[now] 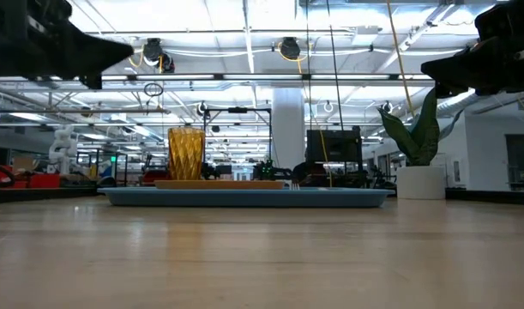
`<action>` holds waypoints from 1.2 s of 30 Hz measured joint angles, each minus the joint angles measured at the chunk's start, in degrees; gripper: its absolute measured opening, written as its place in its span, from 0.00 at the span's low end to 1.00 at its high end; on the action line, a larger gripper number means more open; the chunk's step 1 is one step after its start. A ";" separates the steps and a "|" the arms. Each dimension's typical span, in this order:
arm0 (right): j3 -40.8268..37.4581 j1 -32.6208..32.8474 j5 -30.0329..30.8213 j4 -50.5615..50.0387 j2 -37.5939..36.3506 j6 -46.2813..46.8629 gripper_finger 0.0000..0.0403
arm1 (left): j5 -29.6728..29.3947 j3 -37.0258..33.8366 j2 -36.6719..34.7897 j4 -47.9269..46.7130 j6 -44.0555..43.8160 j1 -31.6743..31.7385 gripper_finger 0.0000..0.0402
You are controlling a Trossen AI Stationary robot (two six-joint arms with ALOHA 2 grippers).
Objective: Pick and place plate/cup/fork/spoon on tray
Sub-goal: Return to Home Position
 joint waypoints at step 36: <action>0.00 0.00 -0.04 -0.09 0.00 0.01 0.00 | 7.97 0.05 -25.55 -31.12 1.49 12.26 0.02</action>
